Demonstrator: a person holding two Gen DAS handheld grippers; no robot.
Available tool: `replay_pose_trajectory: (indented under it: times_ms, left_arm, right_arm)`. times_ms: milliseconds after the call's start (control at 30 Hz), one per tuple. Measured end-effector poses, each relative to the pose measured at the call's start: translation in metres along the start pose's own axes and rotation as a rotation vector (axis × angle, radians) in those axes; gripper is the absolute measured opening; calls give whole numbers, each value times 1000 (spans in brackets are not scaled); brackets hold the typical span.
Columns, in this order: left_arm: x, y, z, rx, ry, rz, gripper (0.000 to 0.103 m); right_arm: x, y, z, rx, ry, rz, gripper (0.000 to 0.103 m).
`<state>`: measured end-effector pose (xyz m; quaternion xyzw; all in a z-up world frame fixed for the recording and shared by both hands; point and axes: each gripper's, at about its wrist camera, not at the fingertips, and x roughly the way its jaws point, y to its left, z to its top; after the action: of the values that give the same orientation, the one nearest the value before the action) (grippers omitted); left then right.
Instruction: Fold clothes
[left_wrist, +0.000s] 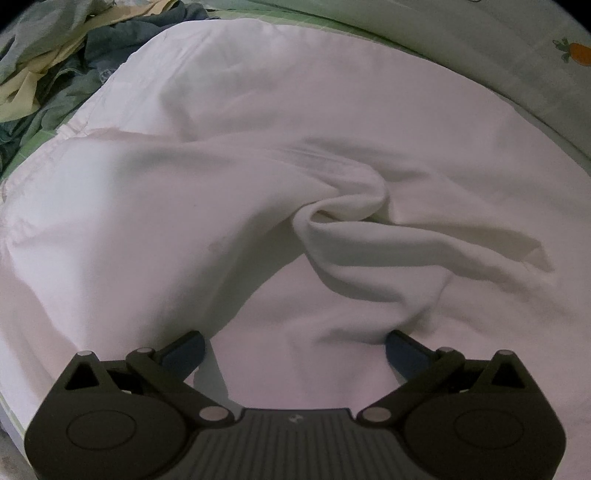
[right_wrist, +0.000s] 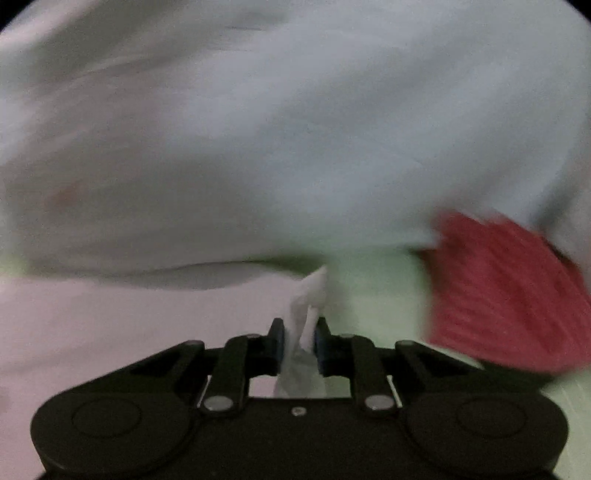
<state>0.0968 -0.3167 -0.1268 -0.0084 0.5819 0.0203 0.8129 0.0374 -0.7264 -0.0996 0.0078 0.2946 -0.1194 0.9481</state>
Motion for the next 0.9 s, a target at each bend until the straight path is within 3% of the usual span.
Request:
replay_pose_trajectory:
  times_ms: [67,133,200,300,367,433,533,700,900]
  left_arm:
    - [1,-3,1,0,-4,0,103]
    - [-1,-3,-1,0,-13,1,103]
    - [0,-3,-1,4,-21,-1,103]
    - [0,-3,-2,7,-30,-2,103]
    - [0,-4,-2,9,-35,-3,103]
    - [0,-5,-2,11,-39,-4,103]
    - [-2,-6,-5,10,-48,-3,103]
    - [-1,-8,-5,11,-50,-3,103]
    - [-2,-7,-6,12,-49,-4,103]
  right_arm:
    - [1,38,-13,-93,59,124,18]
    - [8,65,-34,-136,153,190,18]
    - [10,81,-51,-166,219,168,18]
    - [1,77,-47,-83,224,178,32]
    - [-5,63,-36,25,196,193,39]
    - [-10,41,-24,160,149,182,57]
    - [-4,2,-15,427,114,169,67]
    - [51,-46,-24,837,193,158,69]
    - [100,-63,-30,1075,215,157,72]
